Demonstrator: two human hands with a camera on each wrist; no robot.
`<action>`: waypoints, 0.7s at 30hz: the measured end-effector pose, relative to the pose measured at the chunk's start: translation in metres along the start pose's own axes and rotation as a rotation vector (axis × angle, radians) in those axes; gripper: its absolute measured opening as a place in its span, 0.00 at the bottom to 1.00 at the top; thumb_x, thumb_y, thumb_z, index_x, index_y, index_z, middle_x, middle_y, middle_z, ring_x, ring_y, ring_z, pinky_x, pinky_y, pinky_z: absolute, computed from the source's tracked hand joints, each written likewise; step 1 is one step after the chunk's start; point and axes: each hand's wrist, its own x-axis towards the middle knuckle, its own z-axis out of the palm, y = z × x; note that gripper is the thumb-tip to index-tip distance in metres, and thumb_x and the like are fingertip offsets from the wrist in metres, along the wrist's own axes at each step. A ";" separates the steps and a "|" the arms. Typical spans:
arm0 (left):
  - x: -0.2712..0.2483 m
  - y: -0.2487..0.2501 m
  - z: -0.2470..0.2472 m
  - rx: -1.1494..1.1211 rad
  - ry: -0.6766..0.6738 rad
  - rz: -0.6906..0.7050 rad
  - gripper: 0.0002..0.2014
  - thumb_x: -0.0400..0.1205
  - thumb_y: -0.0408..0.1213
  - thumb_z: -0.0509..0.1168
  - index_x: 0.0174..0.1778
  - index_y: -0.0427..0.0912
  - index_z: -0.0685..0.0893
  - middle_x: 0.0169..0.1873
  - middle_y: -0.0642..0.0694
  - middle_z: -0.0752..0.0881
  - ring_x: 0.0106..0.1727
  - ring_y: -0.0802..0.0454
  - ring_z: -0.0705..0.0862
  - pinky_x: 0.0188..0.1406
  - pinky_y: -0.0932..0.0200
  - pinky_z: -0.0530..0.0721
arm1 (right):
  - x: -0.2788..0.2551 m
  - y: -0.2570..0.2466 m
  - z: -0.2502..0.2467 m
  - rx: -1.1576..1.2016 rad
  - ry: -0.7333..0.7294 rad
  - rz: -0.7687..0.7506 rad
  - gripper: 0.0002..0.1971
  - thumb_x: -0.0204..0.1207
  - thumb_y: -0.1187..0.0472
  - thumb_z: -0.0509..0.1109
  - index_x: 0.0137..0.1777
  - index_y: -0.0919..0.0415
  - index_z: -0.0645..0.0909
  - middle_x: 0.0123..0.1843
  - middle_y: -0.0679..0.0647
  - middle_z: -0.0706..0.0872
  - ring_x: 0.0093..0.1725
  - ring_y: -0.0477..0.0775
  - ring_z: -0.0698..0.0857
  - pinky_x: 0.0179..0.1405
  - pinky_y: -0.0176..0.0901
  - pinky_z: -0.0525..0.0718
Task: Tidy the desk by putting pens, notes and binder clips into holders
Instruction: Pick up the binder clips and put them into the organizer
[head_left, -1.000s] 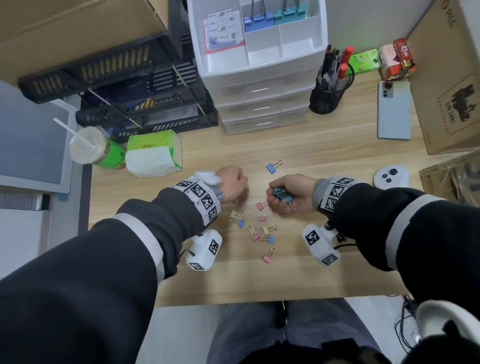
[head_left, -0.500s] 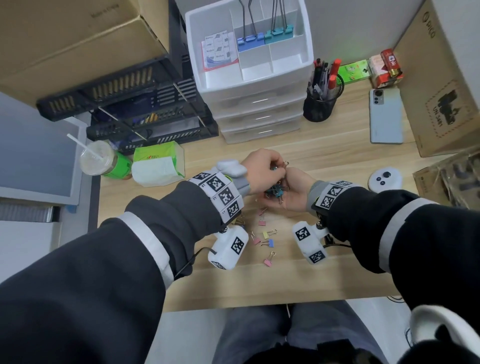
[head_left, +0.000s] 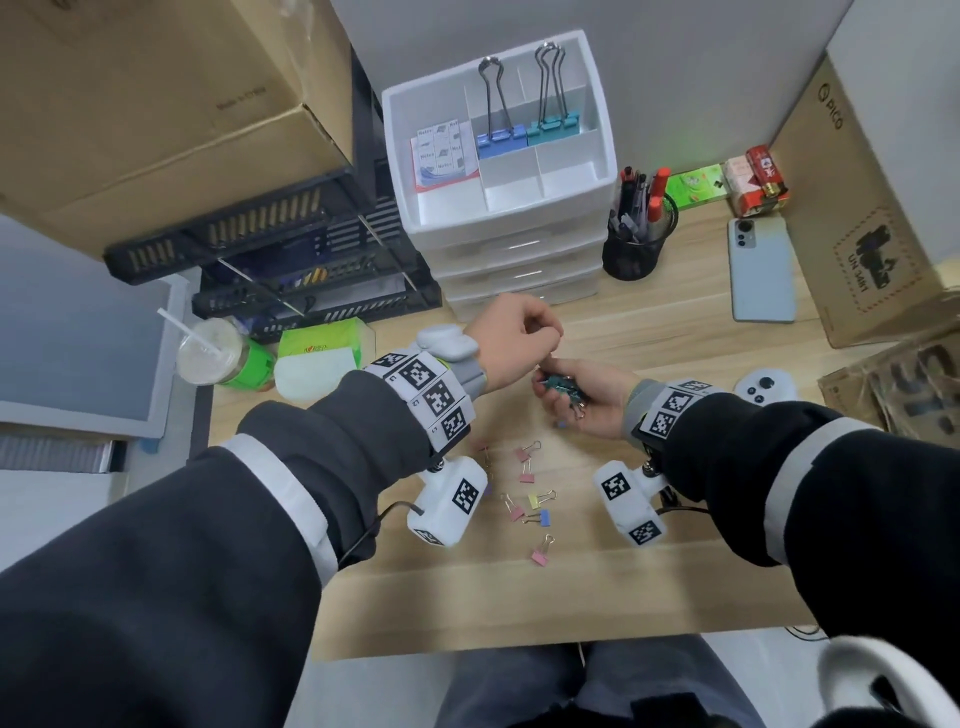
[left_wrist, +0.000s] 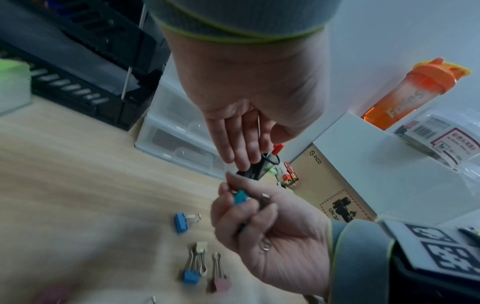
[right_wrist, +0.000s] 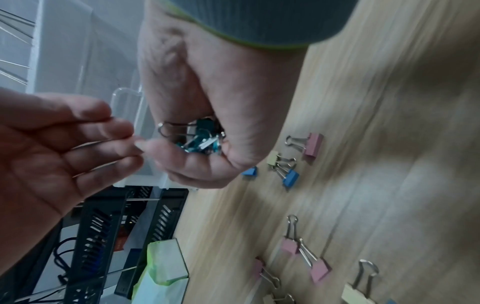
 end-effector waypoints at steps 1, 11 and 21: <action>0.000 0.002 -0.005 0.025 0.016 0.010 0.08 0.76 0.30 0.65 0.38 0.47 0.87 0.39 0.40 0.92 0.44 0.43 0.91 0.49 0.48 0.89 | -0.003 -0.003 0.003 -0.004 -0.017 -0.008 0.15 0.83 0.50 0.67 0.40 0.59 0.76 0.31 0.50 0.78 0.20 0.40 0.77 0.14 0.25 0.76; 0.028 0.049 -0.115 0.292 0.284 0.124 0.07 0.78 0.32 0.65 0.45 0.43 0.88 0.37 0.50 0.86 0.37 0.55 0.80 0.32 0.65 0.75 | -0.070 -0.091 0.071 -0.226 -0.028 -0.138 0.13 0.85 0.54 0.66 0.42 0.60 0.76 0.33 0.53 0.79 0.19 0.40 0.74 0.13 0.22 0.73; 0.073 0.068 -0.165 0.513 0.225 0.071 0.16 0.76 0.38 0.64 0.60 0.43 0.79 0.48 0.46 0.85 0.49 0.47 0.82 0.42 0.57 0.73 | -0.133 -0.254 0.149 -0.399 0.126 -0.403 0.15 0.83 0.52 0.70 0.38 0.59 0.76 0.29 0.51 0.78 0.15 0.39 0.73 0.10 0.25 0.72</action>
